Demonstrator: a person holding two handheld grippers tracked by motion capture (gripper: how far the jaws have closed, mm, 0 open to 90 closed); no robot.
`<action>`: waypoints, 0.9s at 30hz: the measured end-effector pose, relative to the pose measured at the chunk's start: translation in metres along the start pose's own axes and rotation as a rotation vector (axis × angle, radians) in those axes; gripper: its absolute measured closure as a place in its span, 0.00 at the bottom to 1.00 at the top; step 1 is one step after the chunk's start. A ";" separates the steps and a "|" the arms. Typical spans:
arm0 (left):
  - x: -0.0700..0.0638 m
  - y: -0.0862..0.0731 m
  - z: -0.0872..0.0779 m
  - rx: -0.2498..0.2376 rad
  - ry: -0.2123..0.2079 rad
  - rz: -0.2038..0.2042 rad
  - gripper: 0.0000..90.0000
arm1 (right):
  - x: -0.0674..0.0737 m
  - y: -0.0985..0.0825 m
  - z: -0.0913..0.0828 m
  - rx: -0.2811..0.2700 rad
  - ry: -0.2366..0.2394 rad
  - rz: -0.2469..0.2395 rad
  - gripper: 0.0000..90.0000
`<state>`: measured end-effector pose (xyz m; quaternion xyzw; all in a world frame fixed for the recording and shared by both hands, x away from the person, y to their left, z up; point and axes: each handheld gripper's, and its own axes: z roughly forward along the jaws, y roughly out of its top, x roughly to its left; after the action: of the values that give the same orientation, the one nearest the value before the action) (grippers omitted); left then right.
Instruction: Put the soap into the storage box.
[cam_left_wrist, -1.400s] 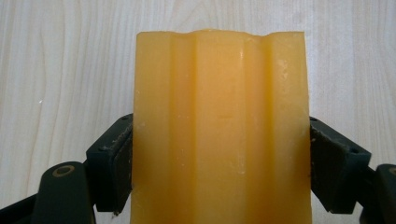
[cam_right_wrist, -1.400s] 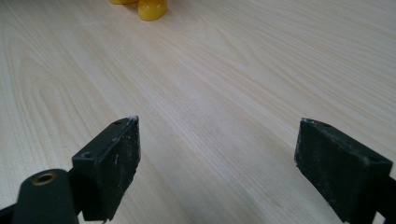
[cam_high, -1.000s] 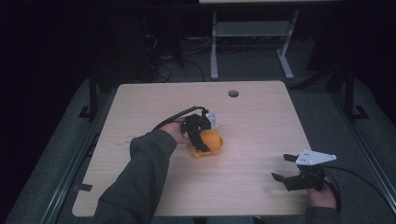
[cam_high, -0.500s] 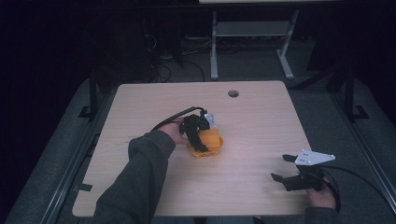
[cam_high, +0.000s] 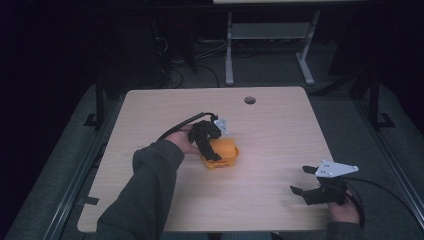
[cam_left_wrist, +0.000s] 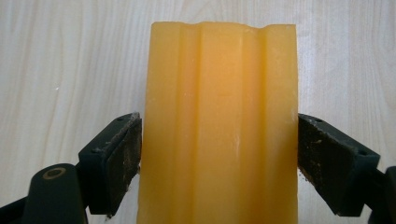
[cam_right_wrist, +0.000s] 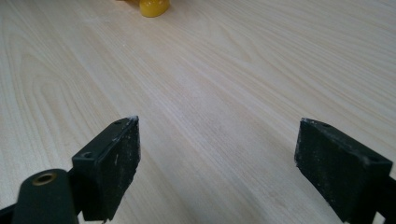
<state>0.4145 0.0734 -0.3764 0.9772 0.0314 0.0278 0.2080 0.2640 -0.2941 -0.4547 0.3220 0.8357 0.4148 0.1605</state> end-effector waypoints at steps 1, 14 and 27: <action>-0.001 -0.001 -0.002 -0.004 -0.003 -0.008 0.19 | 0.000 0.000 0.000 0.002 0.000 0.005 0.15; -0.007 -0.008 -0.022 -0.021 0.034 -0.009 0.19 | 0.000 0.000 0.000 0.006 0.000 0.007 0.15; -0.015 -0.021 -0.035 -0.048 0.059 -0.032 0.20 | 0.000 -0.001 0.001 0.015 -0.003 0.001 0.15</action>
<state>0.3961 0.1055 -0.3541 0.9701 0.0525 0.0538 0.2308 0.2643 -0.2936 -0.4557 0.3243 0.8384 0.4082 0.1593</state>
